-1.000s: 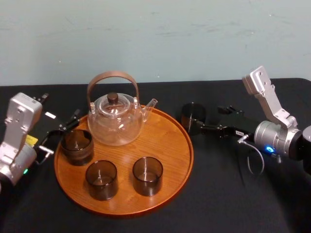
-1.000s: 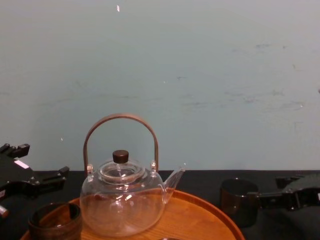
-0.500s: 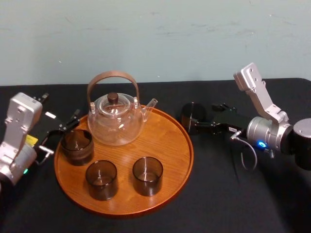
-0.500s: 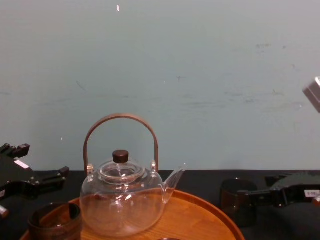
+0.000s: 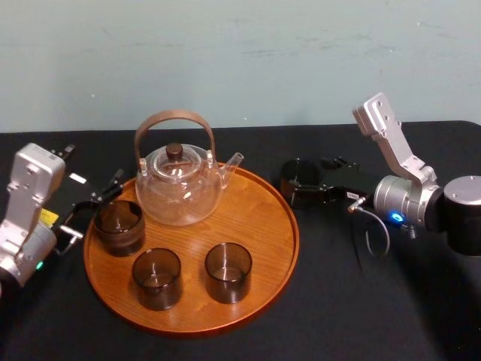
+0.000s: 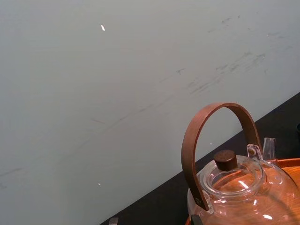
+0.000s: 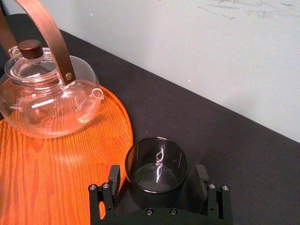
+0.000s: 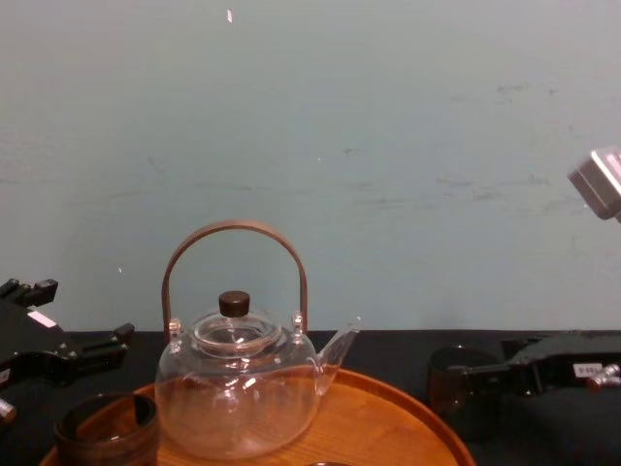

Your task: Pick up the glass from the table and place it on the tray.

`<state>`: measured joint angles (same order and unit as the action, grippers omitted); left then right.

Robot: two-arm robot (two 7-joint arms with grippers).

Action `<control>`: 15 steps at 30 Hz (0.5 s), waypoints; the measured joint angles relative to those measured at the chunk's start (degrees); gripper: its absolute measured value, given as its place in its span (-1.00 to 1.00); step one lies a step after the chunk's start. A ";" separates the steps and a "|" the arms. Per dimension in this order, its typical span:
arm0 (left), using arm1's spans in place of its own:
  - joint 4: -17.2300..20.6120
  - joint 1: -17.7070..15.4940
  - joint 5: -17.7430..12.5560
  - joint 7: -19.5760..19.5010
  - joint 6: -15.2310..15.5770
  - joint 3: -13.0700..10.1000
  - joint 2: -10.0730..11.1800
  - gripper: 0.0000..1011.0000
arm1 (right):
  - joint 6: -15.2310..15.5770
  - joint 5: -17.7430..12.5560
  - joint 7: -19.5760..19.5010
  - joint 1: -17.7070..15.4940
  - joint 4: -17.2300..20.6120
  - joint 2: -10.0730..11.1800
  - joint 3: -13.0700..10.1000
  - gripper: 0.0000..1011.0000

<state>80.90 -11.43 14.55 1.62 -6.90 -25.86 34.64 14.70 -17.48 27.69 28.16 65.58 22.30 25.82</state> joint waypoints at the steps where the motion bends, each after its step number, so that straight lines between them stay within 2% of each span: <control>1: 0.00 0.00 0.00 0.00 0.00 0.00 0.00 0.98 | -0.02 0.03 0.06 0.13 -0.18 -0.10 0.03 0.98; 15: 0.00 0.00 0.00 0.00 0.00 0.00 0.00 0.98 | -0.32 0.75 0.69 2.75 -3.67 -1.80 0.51 0.98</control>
<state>80.90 -11.43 14.55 1.62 -6.91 -25.86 34.65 14.38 -16.72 28.39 30.91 61.91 20.50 26.33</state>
